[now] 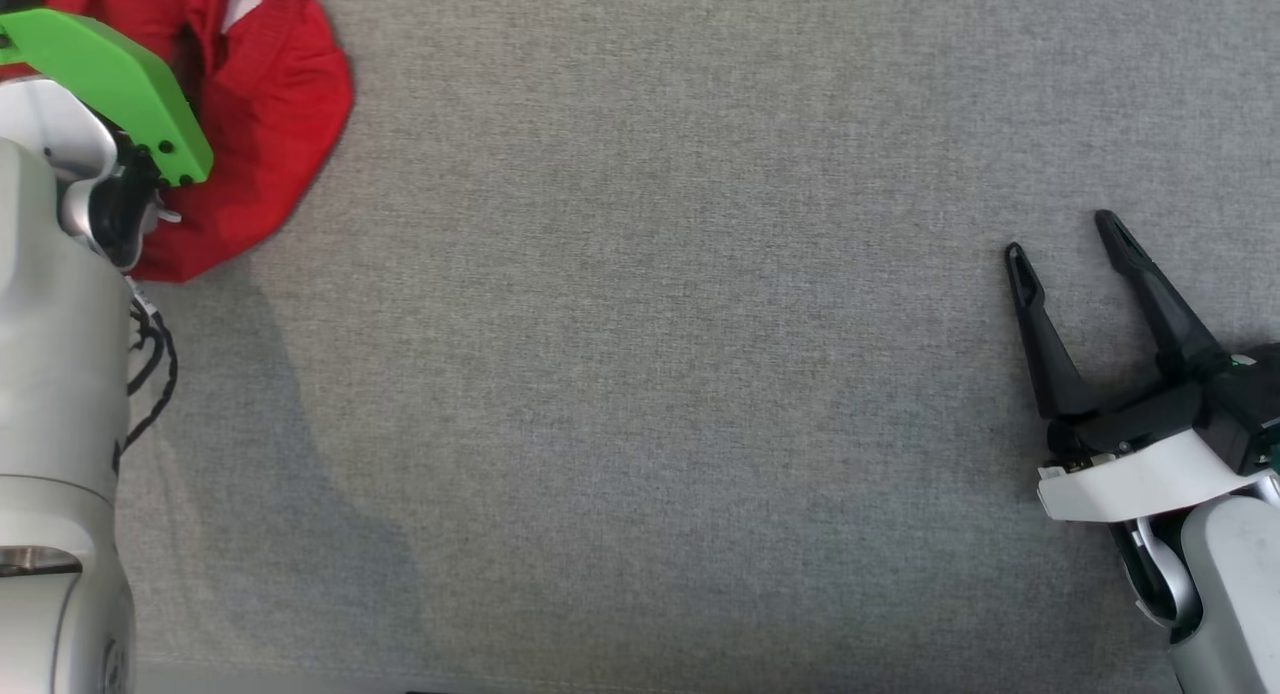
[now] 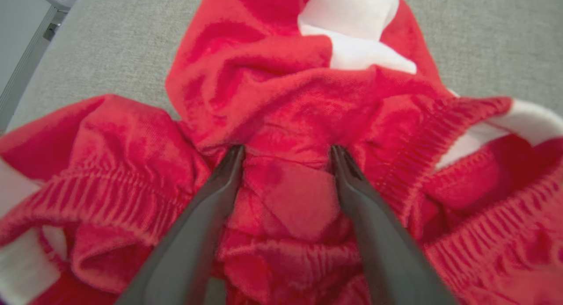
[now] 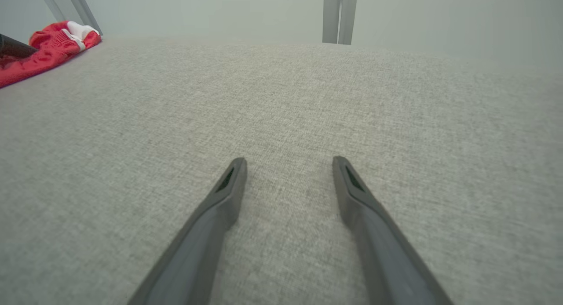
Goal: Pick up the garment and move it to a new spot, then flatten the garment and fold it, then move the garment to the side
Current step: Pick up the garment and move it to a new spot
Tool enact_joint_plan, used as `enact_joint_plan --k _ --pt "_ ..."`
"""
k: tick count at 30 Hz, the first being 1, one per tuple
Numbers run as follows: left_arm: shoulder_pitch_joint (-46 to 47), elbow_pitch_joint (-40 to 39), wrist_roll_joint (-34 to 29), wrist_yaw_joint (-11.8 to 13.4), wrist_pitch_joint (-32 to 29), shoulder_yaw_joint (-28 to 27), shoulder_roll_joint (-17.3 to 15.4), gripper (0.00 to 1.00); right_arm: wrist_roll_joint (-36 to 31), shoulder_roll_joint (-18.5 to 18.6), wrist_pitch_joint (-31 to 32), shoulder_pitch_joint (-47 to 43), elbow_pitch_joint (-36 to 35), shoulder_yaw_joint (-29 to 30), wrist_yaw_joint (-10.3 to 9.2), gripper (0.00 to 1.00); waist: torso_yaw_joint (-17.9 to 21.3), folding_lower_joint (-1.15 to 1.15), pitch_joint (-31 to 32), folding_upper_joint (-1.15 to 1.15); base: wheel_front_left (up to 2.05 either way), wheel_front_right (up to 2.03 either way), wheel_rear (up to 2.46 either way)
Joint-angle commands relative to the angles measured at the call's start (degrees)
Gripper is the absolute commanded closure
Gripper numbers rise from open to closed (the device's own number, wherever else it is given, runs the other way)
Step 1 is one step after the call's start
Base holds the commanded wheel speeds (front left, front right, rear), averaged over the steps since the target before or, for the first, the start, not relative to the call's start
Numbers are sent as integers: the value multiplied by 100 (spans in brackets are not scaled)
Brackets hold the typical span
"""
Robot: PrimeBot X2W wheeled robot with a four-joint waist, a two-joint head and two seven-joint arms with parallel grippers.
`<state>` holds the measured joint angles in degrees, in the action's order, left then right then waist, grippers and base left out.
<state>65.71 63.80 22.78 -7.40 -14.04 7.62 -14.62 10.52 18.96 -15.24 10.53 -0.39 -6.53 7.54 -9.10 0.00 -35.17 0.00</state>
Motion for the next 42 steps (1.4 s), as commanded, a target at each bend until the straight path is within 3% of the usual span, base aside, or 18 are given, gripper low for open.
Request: enact_joint_plan --k 1,2,3,10,20,30,36,42 --pt "-171 243 27 -7 -54 80 77 11 23 14 21 -42 184 24 -11 0 144 0 -141 0 0 0 0" --pt "-190 277 30 -7 -20 104 84 31 20 8 23 -39 189 29 -11 0 151 0 -148 0 0 0 0" --pt "-200 293 34 -7 57 136 82 100 17 1 25 -34 203 28 -11 0 161 0 -146 0 0 0 0" --pt "-335 -111 180 -17 863 502 -77 100 47 -165 23 -16 285 -46 -10 0 215 0 288 0 0 0 0" --pt "-831 -1510 764 -7 1454 1653 -513 100 162 -582 11 -280 462 39 -9 0 316 0 1706 0 0 0 0" --pt "-1498 -3395 1461 -2 934 2554 -953 100 175 -883 10 -774 478 247 -9 0 866 0 2751 0 0 0 0" --pt "-1864 -4361 1686 8 362 2840 -1002 100 125 -907 11 -939 396 369 -9 0 1313 0 2887 0 0 0 0" --pt "-2215 -4802 1783 132 -140 3109 -979 100 107 -953 10 -893 308 359 -9 0 1840 0 2741 0 0 0 0"
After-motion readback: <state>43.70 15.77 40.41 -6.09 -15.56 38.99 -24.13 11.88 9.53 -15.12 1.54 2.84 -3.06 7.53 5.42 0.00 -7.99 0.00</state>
